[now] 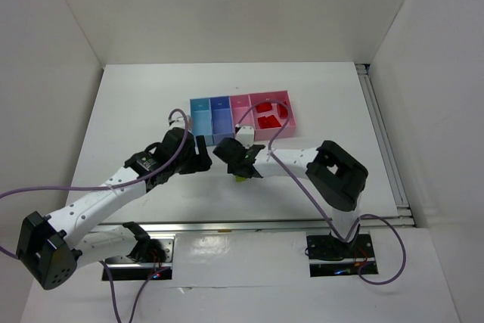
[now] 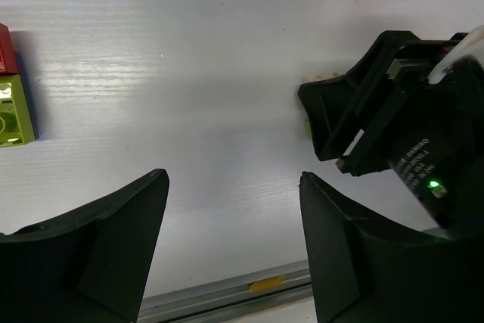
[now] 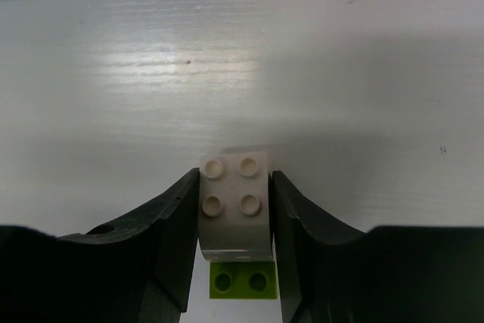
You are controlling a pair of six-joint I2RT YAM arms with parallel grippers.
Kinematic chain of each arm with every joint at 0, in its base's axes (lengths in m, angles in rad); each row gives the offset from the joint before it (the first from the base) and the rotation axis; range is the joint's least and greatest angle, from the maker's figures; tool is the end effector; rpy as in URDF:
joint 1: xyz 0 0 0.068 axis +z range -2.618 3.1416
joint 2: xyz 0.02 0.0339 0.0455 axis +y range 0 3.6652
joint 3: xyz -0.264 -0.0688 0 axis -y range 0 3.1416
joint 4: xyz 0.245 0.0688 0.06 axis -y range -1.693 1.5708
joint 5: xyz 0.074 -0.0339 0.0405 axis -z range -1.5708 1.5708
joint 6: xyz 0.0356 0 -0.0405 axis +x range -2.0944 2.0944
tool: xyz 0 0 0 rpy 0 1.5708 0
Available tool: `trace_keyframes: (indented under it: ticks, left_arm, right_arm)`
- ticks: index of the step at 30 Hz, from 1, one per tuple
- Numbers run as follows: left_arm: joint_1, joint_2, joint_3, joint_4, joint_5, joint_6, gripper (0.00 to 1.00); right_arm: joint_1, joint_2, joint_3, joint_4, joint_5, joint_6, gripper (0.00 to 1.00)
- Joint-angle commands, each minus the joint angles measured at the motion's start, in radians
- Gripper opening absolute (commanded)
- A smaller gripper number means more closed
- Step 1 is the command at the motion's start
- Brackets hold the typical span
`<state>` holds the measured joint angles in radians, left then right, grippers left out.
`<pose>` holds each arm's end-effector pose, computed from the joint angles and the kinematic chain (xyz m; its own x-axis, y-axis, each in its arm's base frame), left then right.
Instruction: Sort the legos into containers by color
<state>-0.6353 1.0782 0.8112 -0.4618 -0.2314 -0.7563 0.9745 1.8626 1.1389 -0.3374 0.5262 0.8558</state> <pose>0.1886 -0.1289 0.2670 -0.6918 -0.3198 -0.6474 -0.0479 0.9149 -0.4008 0.2228 0.2964 0.1576 -0.7577 0.0463 -0.6509 -0.0087 0.9967 0.0810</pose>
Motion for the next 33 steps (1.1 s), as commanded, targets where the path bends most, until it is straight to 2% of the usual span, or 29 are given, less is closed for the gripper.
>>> trace_keyframes:
  ticks: [1,2,5,8,11,12,15,18,21,25,33]
  left_arm:
    - [0.006,-0.011,0.023,0.025,0.035,0.054,0.81]
    - [0.006,-0.011,0.051,0.025,0.046,0.084,0.81]
    - [0.006,-0.011,0.094,0.034,0.116,0.159,0.82]
    - [0.016,0.0,0.137,0.061,0.234,0.225,0.82]
    - [0.034,0.025,0.169,0.113,0.43,0.27,0.82]
    - [0.034,0.034,0.183,0.132,0.557,0.288,0.82]
    - [0.034,0.089,0.192,0.225,0.793,0.298,0.82]
    - [0.034,0.123,0.18,0.343,0.918,0.252,0.82]
    - [0.043,0.123,0.143,0.457,0.996,0.213,0.83]
    - [0.052,0.133,0.143,0.503,1.058,0.201,0.83]
    - [0.08,0.146,0.1,0.646,1.156,0.161,0.84]
  right_arm:
    - [-0.054,-0.165,0.004,0.03,-0.075,-0.09,0.23]
    - [-0.083,-0.202,-0.01,0.058,-0.209,-0.137,0.23]
    - [-0.207,-0.38,-0.112,0.188,-0.403,-0.199,0.23]
    - [-0.318,-0.497,-0.16,0.222,-0.616,-0.254,0.24]
    - [-0.379,-0.53,-0.149,0.213,-0.722,-0.302,0.25]
    - [-0.39,-0.545,-0.149,0.23,-0.797,-0.316,0.25]
    - [-0.412,-0.583,-0.2,0.339,-0.958,-0.305,0.25]
    - [-0.421,-0.623,-0.249,0.463,-1.061,-0.27,0.26]
    - [-0.43,-0.634,-0.249,0.475,-1.083,-0.27,0.26]
    - [-0.442,-0.664,-0.268,0.489,-1.146,-0.256,0.26]
    - [-0.497,-0.683,-0.311,0.655,-1.301,-0.147,0.26]
